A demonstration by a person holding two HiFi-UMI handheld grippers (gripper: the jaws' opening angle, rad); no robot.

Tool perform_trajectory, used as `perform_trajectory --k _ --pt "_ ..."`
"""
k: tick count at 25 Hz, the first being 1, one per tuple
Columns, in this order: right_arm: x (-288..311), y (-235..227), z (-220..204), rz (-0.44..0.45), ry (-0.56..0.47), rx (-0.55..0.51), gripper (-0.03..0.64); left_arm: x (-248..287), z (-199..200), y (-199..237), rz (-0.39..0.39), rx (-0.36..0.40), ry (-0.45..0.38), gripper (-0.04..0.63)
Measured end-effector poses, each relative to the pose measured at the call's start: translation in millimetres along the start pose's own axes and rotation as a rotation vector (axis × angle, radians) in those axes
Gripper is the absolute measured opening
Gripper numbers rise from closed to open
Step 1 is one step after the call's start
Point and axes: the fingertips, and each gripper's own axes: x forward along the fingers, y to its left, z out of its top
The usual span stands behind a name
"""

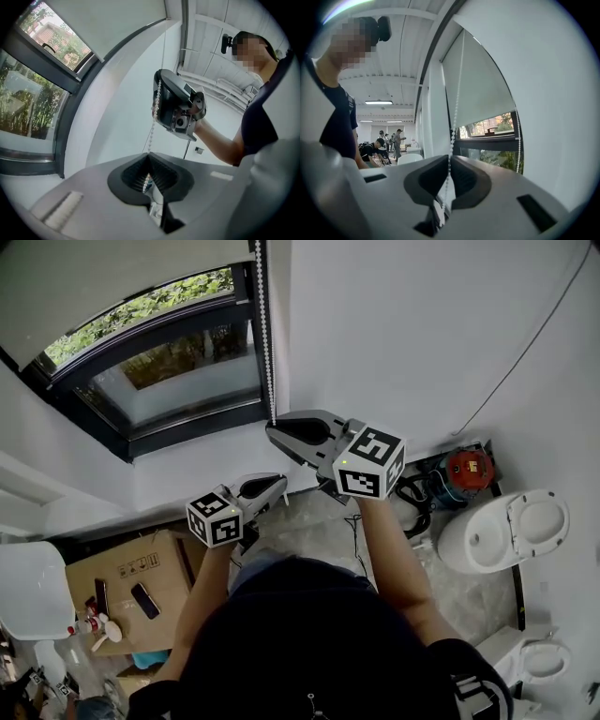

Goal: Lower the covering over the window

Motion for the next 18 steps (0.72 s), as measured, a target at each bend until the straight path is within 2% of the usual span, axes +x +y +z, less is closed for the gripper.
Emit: perform_trajectory --k 3,8,11,13,18 --pt "-1 1 2 -0.003 0.013 0.026 0.015 -2 0 -2 0.006 -0.014 -0.008 0.014" --pt "-4 1 0 0.045 -0.06 0.143 0.012 -2 -5 -10 -0.002 -0.014 -0.011 0.014" --pt "1 -1 -24 0.03 0.022 0.116 0.012 -3 -26 1 0.026 -0.011 0.063 0.014" --pt "3 -4 -39 0.022 0.04 0.134 0.012 -3 -39 6 0.033 -0.046 0.086 0.014" --pt "2 -15 -77 -0.018 0.128 0.13 0.012 7 -72 4 0.007 -0.075 0.17 0.014"
